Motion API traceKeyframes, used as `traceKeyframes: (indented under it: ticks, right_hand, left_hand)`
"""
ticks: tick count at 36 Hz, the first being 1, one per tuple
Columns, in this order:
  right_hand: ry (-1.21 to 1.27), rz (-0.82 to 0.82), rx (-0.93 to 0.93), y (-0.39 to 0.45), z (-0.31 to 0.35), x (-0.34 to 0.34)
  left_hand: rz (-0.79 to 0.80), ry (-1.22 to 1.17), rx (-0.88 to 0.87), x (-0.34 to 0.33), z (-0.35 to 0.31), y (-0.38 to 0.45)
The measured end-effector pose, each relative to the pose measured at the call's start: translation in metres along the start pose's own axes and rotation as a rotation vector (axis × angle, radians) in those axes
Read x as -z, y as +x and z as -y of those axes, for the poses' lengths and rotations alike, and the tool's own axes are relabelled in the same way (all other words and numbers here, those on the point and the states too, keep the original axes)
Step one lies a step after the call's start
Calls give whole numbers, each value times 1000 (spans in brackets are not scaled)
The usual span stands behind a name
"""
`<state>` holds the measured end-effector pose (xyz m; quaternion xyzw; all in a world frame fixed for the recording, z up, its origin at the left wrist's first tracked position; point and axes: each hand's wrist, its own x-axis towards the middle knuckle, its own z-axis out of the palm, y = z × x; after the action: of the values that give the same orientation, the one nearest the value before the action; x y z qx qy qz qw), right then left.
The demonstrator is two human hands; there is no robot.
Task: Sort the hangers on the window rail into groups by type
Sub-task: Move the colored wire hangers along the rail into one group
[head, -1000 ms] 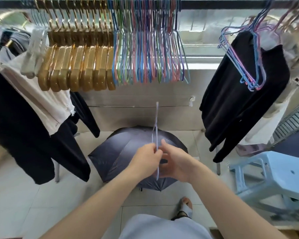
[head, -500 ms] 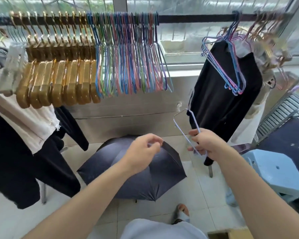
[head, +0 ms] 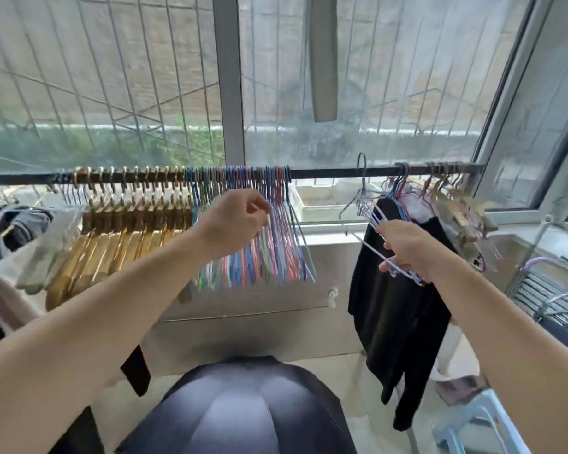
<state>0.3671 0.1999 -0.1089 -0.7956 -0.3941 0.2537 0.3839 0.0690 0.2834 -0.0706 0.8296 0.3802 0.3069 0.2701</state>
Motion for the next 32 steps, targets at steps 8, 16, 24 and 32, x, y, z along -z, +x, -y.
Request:
traceKeyframes:
  ticks: [8, 16, 24, 32]
  right_hand:
    - [-16, 12, -77, 43, 29, 12]
    - [55, -1, -223, 70, 16, 23]
    - [60, -33, -340, 80, -14, 33]
    - [-526, -474, 165, 75, -5, 27]
  left_hand:
    - [-114, 71, 12, 25, -10, 30]
    - [-114, 75, 43, 23, -9, 29]
    - [-86, 39, 76, 24, -2, 15]
    - [-99, 50, 101, 32, 7, 11]
